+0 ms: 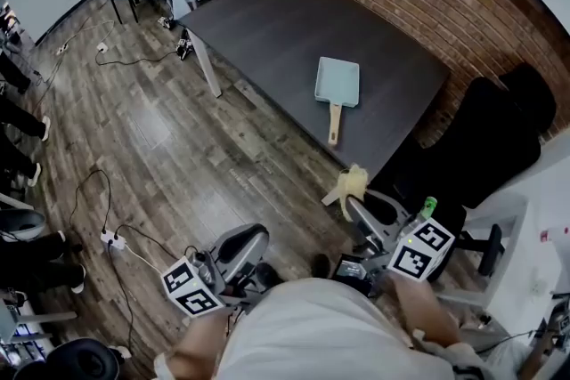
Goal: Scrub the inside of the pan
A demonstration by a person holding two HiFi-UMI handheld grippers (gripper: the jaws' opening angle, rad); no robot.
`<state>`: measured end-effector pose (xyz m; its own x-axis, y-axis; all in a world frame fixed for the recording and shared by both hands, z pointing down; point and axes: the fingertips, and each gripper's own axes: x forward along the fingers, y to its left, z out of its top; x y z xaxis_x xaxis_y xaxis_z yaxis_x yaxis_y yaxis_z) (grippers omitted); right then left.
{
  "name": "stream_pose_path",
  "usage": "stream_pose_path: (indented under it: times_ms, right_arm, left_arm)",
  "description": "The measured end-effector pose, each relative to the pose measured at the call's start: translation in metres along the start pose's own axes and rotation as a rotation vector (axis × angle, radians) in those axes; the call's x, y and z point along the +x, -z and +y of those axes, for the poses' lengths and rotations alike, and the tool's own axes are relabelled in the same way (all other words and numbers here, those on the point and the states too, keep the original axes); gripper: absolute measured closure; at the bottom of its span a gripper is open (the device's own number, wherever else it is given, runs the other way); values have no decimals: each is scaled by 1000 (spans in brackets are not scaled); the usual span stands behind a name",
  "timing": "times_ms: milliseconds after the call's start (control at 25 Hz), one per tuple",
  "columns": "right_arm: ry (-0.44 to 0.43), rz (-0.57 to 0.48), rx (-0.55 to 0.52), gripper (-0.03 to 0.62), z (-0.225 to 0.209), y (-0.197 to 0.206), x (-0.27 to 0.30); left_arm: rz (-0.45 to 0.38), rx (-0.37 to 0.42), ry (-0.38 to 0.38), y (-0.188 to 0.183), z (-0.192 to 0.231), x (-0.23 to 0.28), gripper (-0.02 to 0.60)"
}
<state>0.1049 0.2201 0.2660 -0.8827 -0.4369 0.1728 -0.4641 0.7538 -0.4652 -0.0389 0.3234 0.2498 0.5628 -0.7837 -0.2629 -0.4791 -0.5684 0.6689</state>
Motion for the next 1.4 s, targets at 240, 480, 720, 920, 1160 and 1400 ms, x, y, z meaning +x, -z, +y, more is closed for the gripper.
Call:
stream_pose_path:
  times_ms: [240,480,720,920,1160,1400]
  right_arm:
    - [39,-19,-4,508,10,0,9]
    - [88,-40,-5,508,17,7,14]
    - [135,-53,-9,508,21,12,17]
    - [160,-52,-12,508,21,14,20]
    - [181,-51,-30,508,16,7,31]
    - [204,-51,-31,508,-18,-4,40]
  left_arm:
    - [18,-12,14,-7,9,-18,533]
    - [47,-25,31,-10,18,-37,534]
    - [58,-41,36,-12,27,-57,532]
    - [55,-51,38,-12,34,-64,533]
    - [49,-60,43,-16,47,-63,532]
    - [83,-61,38,-13,64,-35,529]
